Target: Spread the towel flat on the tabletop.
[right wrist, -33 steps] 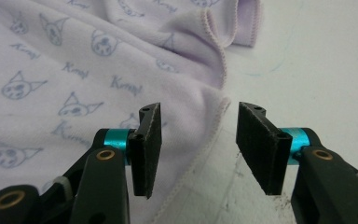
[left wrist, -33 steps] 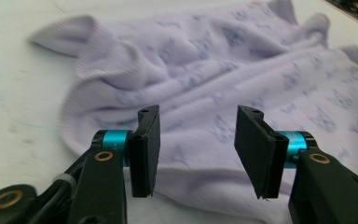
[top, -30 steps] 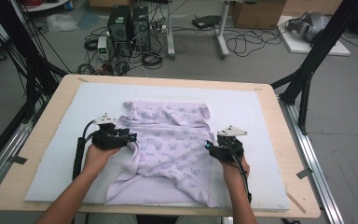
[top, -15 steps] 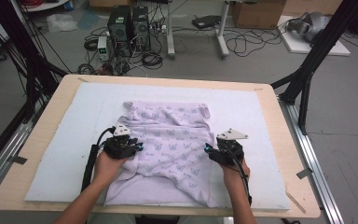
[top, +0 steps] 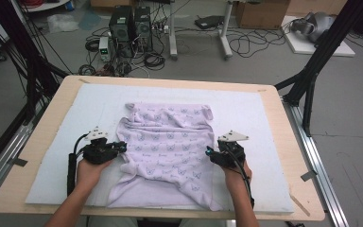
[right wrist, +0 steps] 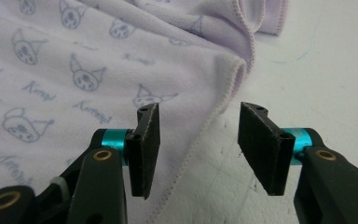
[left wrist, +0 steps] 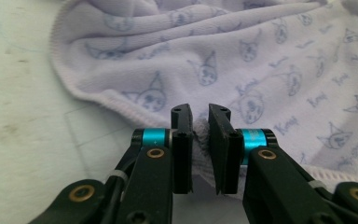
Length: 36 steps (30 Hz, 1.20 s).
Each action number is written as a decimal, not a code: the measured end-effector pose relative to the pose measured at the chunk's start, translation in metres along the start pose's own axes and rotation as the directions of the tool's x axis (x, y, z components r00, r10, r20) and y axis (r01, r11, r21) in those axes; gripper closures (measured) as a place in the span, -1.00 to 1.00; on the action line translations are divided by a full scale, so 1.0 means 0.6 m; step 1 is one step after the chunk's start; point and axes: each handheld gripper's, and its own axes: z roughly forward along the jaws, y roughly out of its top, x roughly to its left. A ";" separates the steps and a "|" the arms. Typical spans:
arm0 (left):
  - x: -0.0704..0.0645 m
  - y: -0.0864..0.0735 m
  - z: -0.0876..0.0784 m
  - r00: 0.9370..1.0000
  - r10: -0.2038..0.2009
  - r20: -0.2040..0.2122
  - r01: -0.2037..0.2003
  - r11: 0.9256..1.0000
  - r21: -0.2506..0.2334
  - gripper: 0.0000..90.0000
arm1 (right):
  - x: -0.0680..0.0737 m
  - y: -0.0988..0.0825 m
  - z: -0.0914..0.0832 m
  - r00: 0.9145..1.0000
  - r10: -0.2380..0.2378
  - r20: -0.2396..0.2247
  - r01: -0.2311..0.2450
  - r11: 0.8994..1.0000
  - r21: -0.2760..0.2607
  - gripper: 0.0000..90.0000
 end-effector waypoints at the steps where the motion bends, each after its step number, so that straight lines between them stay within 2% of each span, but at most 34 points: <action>1: 0.005 -0.001 -0.005 1.000 -0.003 -0.011 0.003 1.000 -0.002 0.79 | 0.001 0.000 0.000 1.000 0.004 0.001 -0.004 1.000 0.000 0.08; 5: 0.031 -0.011 -0.027 0.996 -0.036 -0.078 0.036 0.999 -0.004 0.84 | 0.000 -0.001 -0.001 1.000 0.008 0.001 -0.008 1.000 -0.001 0.08; 7: 0.043 -0.019 -0.038 0.991 -0.055 -0.125 0.056 0.998 0.001 0.87 | -0.001 -0.001 0.000 1.000 0.012 -0.001 -0.012 1.000 0.001 0.08; 10: 0.056 -0.027 -0.047 0.988 -0.104 -0.117 0.103 0.995 -0.017 0.83 | 0.000 -0.001 0.000 1.000 0.021 -0.004 -0.021 1.000 0.004 0.08; 11: 0.056 -0.027 -0.048 0.987 -0.108 -0.116 0.105 0.994 -0.024 0.67 | 0.001 0.000 0.001 1.000 0.023 -0.012 -0.023 1.000 -0.002 0.07; 13: 0.055 -0.023 -0.050 0.987 -0.110 -0.116 0.105 0.993 -0.046 0.60 | 0.003 0.001 0.001 1.000 0.023 -0.016 -0.023 1.000 -0.003 0.07; 14: 0.055 -0.021 -0.050 0.987 -0.117 -0.106 0.110 0.992 -0.067 0.51 | 0.004 0.002 0.002 0.999 0.025 -0.022 -0.025 1.000 -0.006 0.07; 16: 0.055 -0.018 -0.048 0.989 -0.136 -0.051 0.131 0.988 -0.078 0.31 | 0.006 0.003 0.004 0.997 0.044 -0.065 -0.045 0.999 -0.014 0.05; 18: 0.051 -0.018 -0.039 0.990 -0.141 -0.014 0.140 0.989 -0.052 0.08 | 0.009 0.004 0.007 0.995 0.046 -0.093 -0.047 0.999 -0.003 0.04; 19: 0.047 -0.018 -0.035 0.992 -0.130 0.001 0.130 0.991 -0.035 0.02 | 0.011 0.003 0.010 0.994 0.042 -0.100 -0.042 0.999 0.006 0.04; 21: 0.040 -0.020 -0.024 0.993 -0.115 0.011 0.115 0.993 -0.007 -0.05 | 0.014 0.001 0.016 0.993 0.034 -0.110 -0.031 0.999 0.029 0.04; 23: 0.034 -0.016 -0.016 0.997 -0.081 -0.005 0.081 0.996 0.037 -0.05 | 0.017 -0.002 0.023 0.993 0.026 -0.113 -0.020 0.998 0.054 0.05; 25: 0.029 -0.014 -0.012 0.997 -0.063 -0.039 0.064 0.997 0.047 0.10 | 0.019 -0.005 0.032 0.993 0.016 -0.114 -0.007 0.997 0.083 0.06; 27: 0.030 -0.011 -0.008 0.998 -0.037 -0.050 0.040 0.997 0.066 0.67 | 0.020 -0.006 0.034 0.994 0.009 -0.107 0.000 0.997 0.078 0.15; 28: 0.032 -0.009 -0.005 0.998 -0.037 -0.044 0.040 0.997 0.071 0.85 | 0.019 -0.004 0.034 0.991 -0.001 -0.137 0.012 0.997 0.077 0.67; 29: 0.034 -0.006 -0.001 0.999 -0.030 -0.044 0.033 0.997 0.071 0.85 | 0.019 -0.004 0.034 0.991 -0.001 -0.137 0.012 0.997 0.077 0.67; 30: 0.036 -0.003 0.003 0.998 -0.028 -0.048 0.031 0.997 0.069 0.86 | 0.021 -0.002 0.035 0.990 -0.025 -0.141 0.036 0.997 0.072 0.90; 31: 0.038 0.000 0.007 0.998 -0.040 -0.056 0.044 0.997 0.058 0.87 | 0.024 0.000 0.037 0.990 -0.056 -0.131 0.065 0.996 0.066 0.94; 32: 0.043 0.005 0.011 0.998 -0.044 -0.052 0.047 0.997 0.068 0.87 | 0.024 0.003 0.040 0.991 -0.073 -0.111 0.080 0.995 0.062 0.95; 34: 0.051 0.016 0.021 0.997 -0.052 -0.063 0.056 0.997 0.057 0.87 | 0.013 0.009 0.050 0.996 -0.052 -0.079 0.056 0.997 0.051 0.95; 36: 0.058 0.028 0.034 0.997 -0.060 -0.058 0.063 0.997 0.047 0.87 | 0.000 0.015 0.062 0.998 -0.031 -0.054 0.034 0.999 0.041 0.95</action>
